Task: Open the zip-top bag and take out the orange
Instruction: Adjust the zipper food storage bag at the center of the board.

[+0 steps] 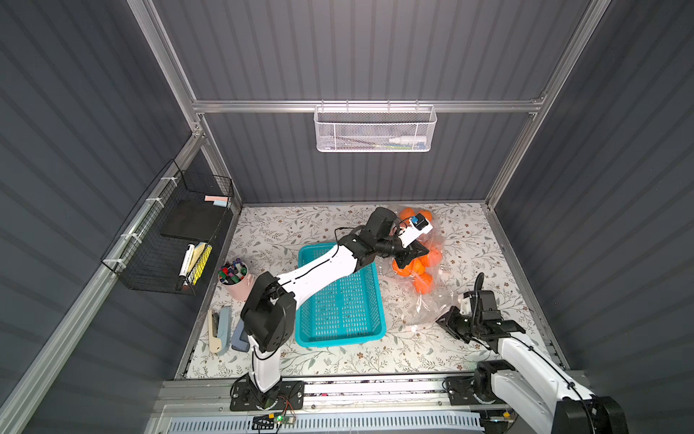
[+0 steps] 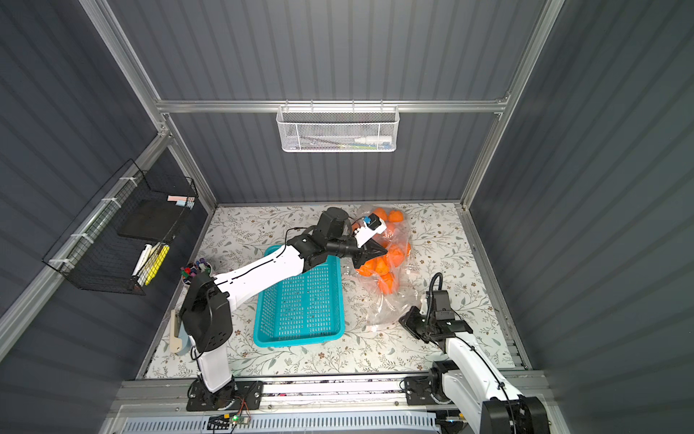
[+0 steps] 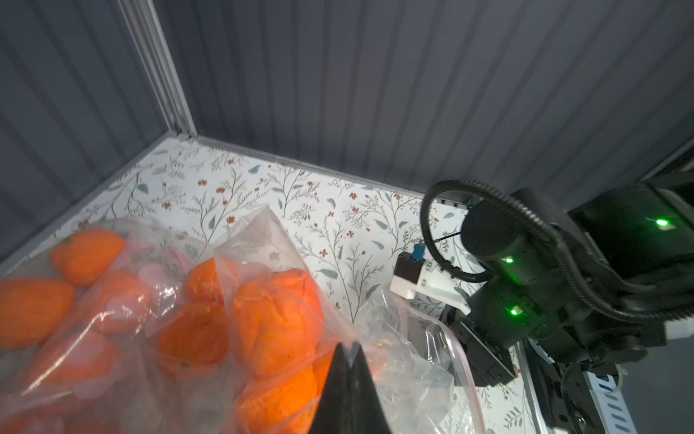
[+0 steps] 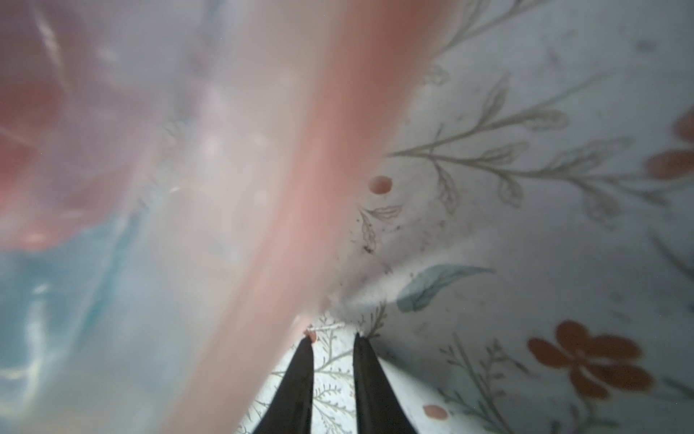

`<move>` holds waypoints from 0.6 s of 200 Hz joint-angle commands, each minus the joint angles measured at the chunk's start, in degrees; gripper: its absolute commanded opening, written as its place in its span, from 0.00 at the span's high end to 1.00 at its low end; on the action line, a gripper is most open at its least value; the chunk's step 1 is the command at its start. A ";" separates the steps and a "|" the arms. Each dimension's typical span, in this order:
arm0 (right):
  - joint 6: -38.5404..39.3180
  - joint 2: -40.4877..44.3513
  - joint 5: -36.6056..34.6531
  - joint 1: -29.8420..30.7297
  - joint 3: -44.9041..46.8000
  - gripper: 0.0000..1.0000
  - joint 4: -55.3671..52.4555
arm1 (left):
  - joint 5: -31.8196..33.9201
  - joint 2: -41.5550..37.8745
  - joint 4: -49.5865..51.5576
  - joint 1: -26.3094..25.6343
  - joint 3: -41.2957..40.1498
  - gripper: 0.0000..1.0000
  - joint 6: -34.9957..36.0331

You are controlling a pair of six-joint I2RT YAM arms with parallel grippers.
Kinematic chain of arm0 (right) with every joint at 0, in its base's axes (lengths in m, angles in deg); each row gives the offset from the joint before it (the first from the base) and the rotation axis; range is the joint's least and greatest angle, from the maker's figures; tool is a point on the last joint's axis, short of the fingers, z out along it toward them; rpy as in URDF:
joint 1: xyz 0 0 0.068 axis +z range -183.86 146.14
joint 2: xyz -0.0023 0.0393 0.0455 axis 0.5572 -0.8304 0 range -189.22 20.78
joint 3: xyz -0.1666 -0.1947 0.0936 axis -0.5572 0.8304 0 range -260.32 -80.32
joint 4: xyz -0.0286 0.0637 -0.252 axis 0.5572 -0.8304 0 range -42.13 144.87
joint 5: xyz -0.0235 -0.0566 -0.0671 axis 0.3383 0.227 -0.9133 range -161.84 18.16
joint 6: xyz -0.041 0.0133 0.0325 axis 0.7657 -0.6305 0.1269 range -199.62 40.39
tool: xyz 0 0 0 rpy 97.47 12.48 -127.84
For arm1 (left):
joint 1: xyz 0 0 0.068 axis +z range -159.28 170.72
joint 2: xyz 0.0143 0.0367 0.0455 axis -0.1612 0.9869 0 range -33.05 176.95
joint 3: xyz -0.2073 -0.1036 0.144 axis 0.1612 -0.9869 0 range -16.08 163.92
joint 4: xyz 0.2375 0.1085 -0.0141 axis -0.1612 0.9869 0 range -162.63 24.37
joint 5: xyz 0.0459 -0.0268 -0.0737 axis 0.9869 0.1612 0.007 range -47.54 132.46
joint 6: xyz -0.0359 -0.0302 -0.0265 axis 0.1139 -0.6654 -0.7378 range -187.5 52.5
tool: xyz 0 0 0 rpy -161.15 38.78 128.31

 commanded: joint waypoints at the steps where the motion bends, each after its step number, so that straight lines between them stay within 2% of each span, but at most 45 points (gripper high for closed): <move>1: -0.25 1.68 -0.89 0.33 1.14 0.76 0.90 | -8.60 -5.45 -10.35 -0.62 -4.60 1.00 5.70; 34: -0.64 2.00 -1.27 0.36 1.30 0.76 1.30 | -8.24 -3.57 -10.80 -0.78 -5.70 1.00 5.18; 56: -1.08 1.99 -0.43 0.32 1.71 0.74 2.75 | -5.50 -1.32 -9.68 -0.75 -4.74 1.00 3.52; 68: -1.24 2.14 0.49 0.32 1.88 0.69 3.67 | -2.91 0.25 -8.31 -0.79 -3.72 1.00 2.79; 94: -2.21 3.09 1.78 0.32 1.97 0.52 4.30 | 1.19 2.76 -7.83 -0.79 -4.20 1.00 1.87; 120: -2.65 4.52 3.05 0.32 2.22 0.47 4.67 | 6.18 3.97 -11.42 -0.67 -6.38 1.00 -1.74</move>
